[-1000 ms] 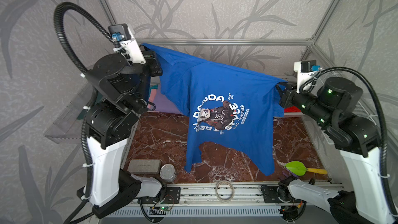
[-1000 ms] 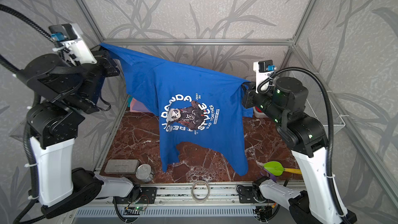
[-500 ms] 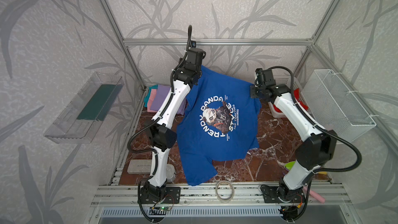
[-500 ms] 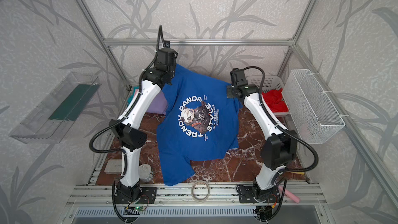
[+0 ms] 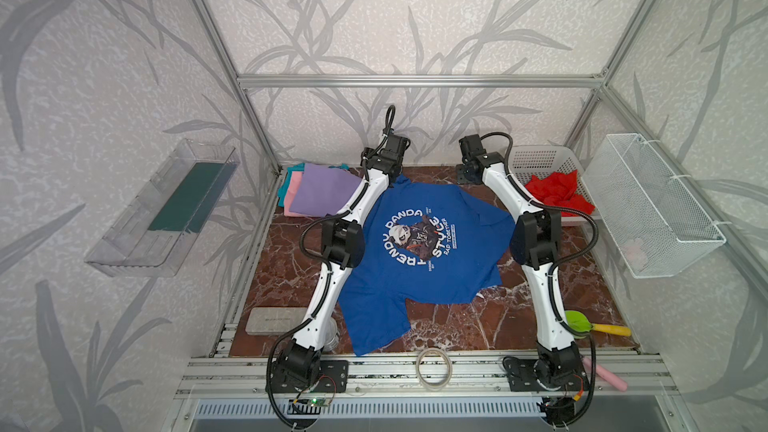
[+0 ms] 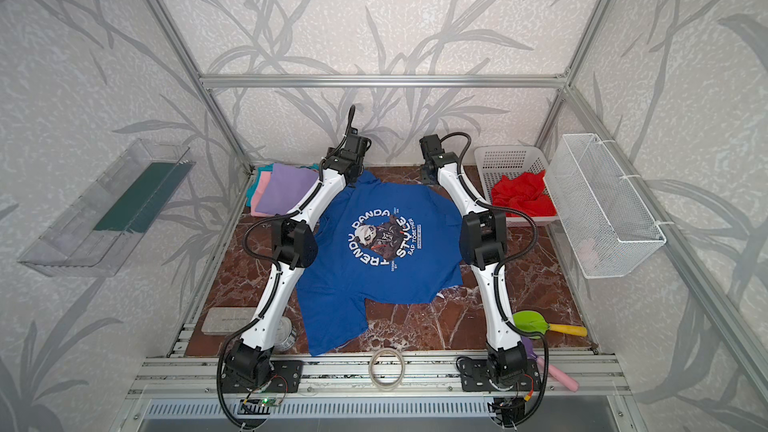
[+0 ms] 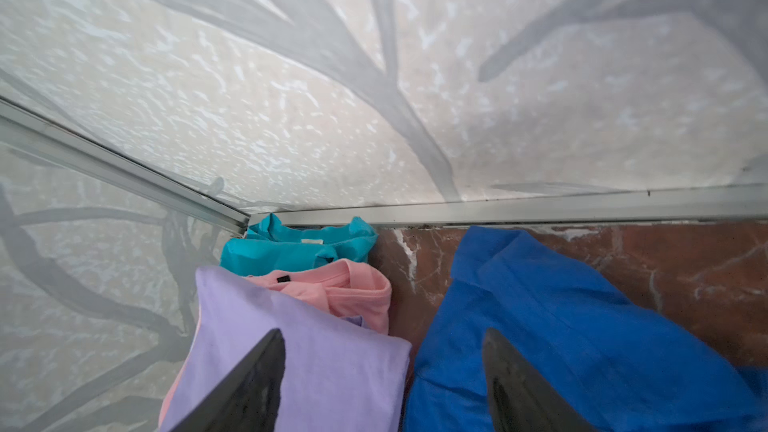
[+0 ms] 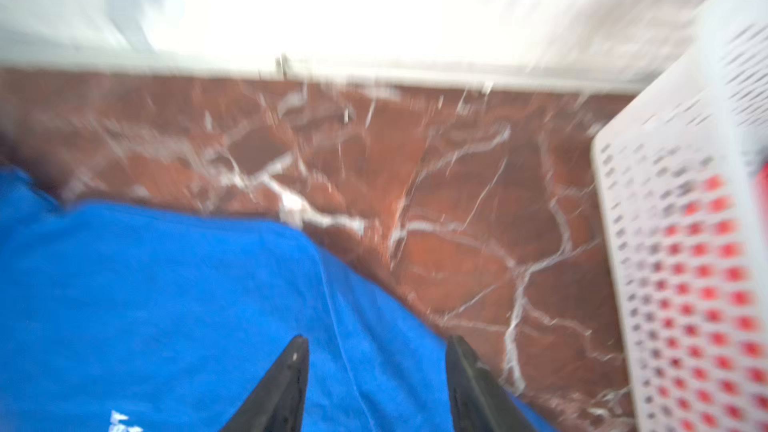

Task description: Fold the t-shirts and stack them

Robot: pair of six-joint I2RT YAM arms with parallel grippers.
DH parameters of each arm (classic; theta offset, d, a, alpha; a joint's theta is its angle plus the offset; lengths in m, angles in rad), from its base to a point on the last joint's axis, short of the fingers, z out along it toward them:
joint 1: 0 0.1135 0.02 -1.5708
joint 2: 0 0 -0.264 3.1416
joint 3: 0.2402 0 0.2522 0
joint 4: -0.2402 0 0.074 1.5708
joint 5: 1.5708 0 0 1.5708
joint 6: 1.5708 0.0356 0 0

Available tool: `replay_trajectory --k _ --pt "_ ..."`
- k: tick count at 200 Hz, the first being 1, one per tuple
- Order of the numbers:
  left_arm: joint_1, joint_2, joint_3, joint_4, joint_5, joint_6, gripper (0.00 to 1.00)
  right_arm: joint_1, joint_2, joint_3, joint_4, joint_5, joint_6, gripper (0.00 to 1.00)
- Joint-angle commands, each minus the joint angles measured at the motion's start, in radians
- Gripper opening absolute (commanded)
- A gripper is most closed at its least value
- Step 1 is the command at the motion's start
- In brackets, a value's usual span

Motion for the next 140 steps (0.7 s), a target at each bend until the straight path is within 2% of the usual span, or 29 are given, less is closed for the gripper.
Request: replay_trajectory --k 1,13,25,30,41,60,72,97,122,140 --pt "0.002 -0.129 0.001 0.009 -0.031 -0.002 0.71 0.000 -0.029 0.091 -0.151 0.023 -0.016 0.53" --pt "0.000 -0.197 -0.066 -0.017 -0.020 -0.047 0.60 0.008 -0.088 0.013 -0.151 0.008 -0.021 0.44" --pt "-0.004 -0.280 -0.171 -0.037 -0.010 -0.111 0.40 0.015 -0.178 -0.132 -0.113 -0.017 -0.020 0.31" --pt "-0.006 -0.310 -0.221 -0.047 -0.004 -0.149 0.36 0.018 -0.226 -0.220 -0.084 -0.030 -0.017 0.23" --pt "-0.010 -0.396 -0.353 -0.042 0.027 -0.218 0.31 0.019 -0.312 -0.374 -0.025 -0.044 -0.005 0.16" --pt "-0.028 -0.540 -0.595 0.021 0.088 -0.296 0.35 0.019 -0.458 -0.668 0.125 -0.063 -0.001 0.15" --pt "-0.045 -0.604 -0.702 0.031 0.110 -0.349 0.40 0.020 -0.513 -0.806 0.186 -0.070 0.010 0.20" --pt "-0.076 -0.702 -0.891 0.033 0.210 -0.465 0.43 0.021 -0.485 -0.853 0.149 -0.104 0.024 0.23" --pt "-0.097 -0.763 -1.077 0.048 0.259 -0.541 0.33 0.021 -0.413 -0.850 0.125 -0.122 0.039 0.20" --pt "-0.099 -0.773 -1.162 0.045 0.250 -0.582 0.32 0.021 -0.359 -0.827 0.119 -0.098 0.042 0.20"
